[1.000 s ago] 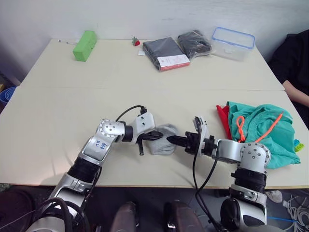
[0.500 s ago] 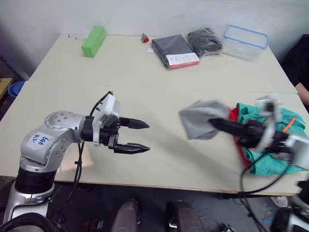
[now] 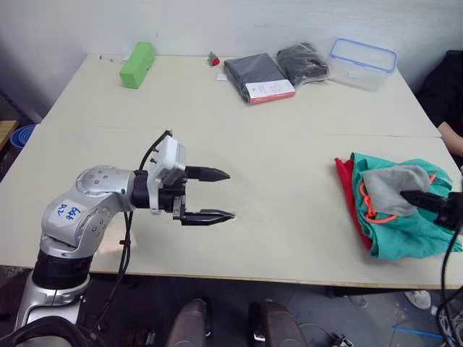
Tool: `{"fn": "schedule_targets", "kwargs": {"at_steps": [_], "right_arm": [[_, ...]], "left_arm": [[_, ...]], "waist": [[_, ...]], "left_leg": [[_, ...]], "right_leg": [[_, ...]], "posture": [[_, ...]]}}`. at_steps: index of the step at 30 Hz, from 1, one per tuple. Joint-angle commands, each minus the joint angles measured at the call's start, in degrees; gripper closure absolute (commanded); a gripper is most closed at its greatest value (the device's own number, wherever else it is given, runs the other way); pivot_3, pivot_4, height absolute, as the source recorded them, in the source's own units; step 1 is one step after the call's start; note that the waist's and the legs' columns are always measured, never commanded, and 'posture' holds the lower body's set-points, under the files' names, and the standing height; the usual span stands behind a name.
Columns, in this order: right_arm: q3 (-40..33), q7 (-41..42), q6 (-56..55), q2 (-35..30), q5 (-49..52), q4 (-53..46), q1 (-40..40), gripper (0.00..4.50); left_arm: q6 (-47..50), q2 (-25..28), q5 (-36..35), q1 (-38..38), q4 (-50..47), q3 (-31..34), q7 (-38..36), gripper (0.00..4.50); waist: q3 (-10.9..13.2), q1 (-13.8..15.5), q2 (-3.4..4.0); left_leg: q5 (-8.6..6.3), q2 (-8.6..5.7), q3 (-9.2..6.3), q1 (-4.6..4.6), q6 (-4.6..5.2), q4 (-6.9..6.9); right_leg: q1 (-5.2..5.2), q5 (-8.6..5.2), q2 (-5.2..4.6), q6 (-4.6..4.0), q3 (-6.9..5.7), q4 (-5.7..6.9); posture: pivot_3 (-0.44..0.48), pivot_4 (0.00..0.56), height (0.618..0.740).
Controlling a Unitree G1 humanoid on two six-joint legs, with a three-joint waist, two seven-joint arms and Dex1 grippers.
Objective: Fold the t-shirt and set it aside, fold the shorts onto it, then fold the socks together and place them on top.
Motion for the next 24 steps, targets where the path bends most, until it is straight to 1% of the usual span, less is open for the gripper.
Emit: {"fn": "schedule_targets", "kwargs": {"at_steps": [1,3,6,8,11,13,15,17,18,20,21,22,24], "right_arm": [[1.68,-1.52,-8.19,1.26,-6.79,5.33,-0.88,3.47],[0.84,-0.58,-10.26,2.15,-7.39,5.34,-0.2,2.78],[-2.47,0.7,-11.56,2.63,-6.55,3.41,1.92,1.74],[-6.58,2.08,-11.74,1.24,-5.92,-0.04,6.18,1.04],[-13.12,7.23,-10.86,-2.01,-5.31,-2.88,13.14,0.09],[-18.0,12.53,-9.57,-5.06,-4.97,-3.65,18.1,0.03],[-23.94,19.83,-7.13,-8.63,-4.19,-3.22,23.22,0.03],[-29.74,27.18,-7.18,-11.73,-4.97,-1.82,27.92,0.03],[-32.04,30.88,-8.66,-13.26,-6.04,0.54,29.79,0.03],[-34.35,36.32,-11.7,-16.11,-8.02,6.74,31.54,0.03],[-34.56,37.66,-13.2,-17.1,-8.77,9.34,31.44,0.03],[-34.18,38.15,-14.22,-17.81,-9.54,11.12,31.07,0.03],[-32.69,38.38,-16.28,-17.74,-10.62,11.66,30.1,0.03]], "left_arm": [[-1.78,0.79,1.12,-1.14,0.28,0.29,0.6,0.0],[-1.48,2.01,1.71,-1.0,1.11,0.0,0.1,0.0],[-0.06,3.42,-0.45,-0.03,2.3,1.28,-1.88,0.0],[0.57,4.86,-1.22,1.54,2.73,2.86,-2.46,0.0],[1.94,7.38,-2.85,3.88,2.71,5.85,-3.26,0.0],[3.43,9.49,-4.32,4.92,3.28,8.23,-3.89,0.0],[4.9,12.24,-5.69,5.97,4.35,10.68,-5.16,0.0],[5.77,14.91,-6.48,7.35,5.41,12.98,-6.52,0.0],[5.95,16.11,-6.69,8.28,5.67,14.22,-7.05,0.0],[6.55,17.8,-7.51,10.01,5.8,16.63,-7.52,0.0],[7.22,18.25,-8.42,10.74,5.69,17.94,-7.51,0.0],[8.29,18.37,-9.64,11.26,5.53,19.38,-7.11,0.0],[10.41,18.11,-11.59,11.92,4.97,20.83,-5.68,0.0]], "waist": [[0.0,0.1,-0.01],[0.0,0.17,0.0],[0.0,0.15,-0.01],[0.01,0.26,0.01],[0.05,0.27,0.07],[0.1,0.25,0.15],[0.13,0.2,0.19],[0.14,-0.05,0.17],[0.15,-0.17,0.17],[0.16,-0.37,0.13],[0.18,-0.4,0.1],[0.21,-0.41,0.05],[0.22,-0.37,0.02]], "left_leg": [[0.0,0.0,0.02,0.0,-0.01,0.0],[0.02,0.0,0.03,0.0,-0.02,0.0],[0.02,0.01,0.04,0.01,-0.04,0.0],[0.02,0.02,0.04,0.01,-0.04,0.0],[0.01,0.03,0.04,0.01,-0.04,-0.05],[-0.01,0.02,0.04,0.03,-0.02,-0.07],[-0.03,0.02,0.08,0.07,0.02,-0.07],[-0.19,0.04,0.1,0.17,0.24,-0.14],[-0.25,0.07,0.16,0.28,0.27,-0.18],[-0.35,0.17,0.27,0.42,0.22,-0.21],[-0.36,0.2,0.28,0.42,0.2,-0.2],[-0.38,0.21,0.3,0.43,0.21,-0.2],[-0.41,0.22,0.33,0.42,0.23,-0.2]], "right_leg": [[0.0,0.0,0.0,0.01,0.01,-0.01],[0.0,0.0,0.0,0.01,0.03,-0.02],[0.01,0.0,0.0,0.01,0.03,-0.03],[0.02,0.0,0.0,0.01,0.03,-0.03],[0.02,0.0,-0.01,0.01,0.03,-0.07],[0.02,0.0,-0.01,0.01,0.04,-0.08],[0.03,-0.01,-0.02,0.01,0.08,-0.06],[0.08,-0.01,0.0,0.01,0.11,-0.08],[0.14,-0.01,0.01,0.01,0.16,-0.08],[0.21,-0.03,0.09,-0.03,0.24,-0.12],[0.21,-0.03,0.12,-0.04,0.25,-0.14],[0.21,-0.04,0.11,-0.06,0.28,-0.15],[0.18,-0.05,0.1,-0.07,0.33,-0.16]], "posture": [[0.0,0.15,0.74],[0.0,0.15,0.74],[0.0,0.15,0.74],[0.0,0.15,0.74],[0.0,0.15,0.74],[0.0,0.15,0.74],[0.0,0.15,0.74],[0.0,0.15,0.74],[0.0,0.15,0.74],[0.0,0.15,0.74],[0.0,0.15,0.74],[0.0,0.15,0.74],[0.0,0.15,0.74]]}}
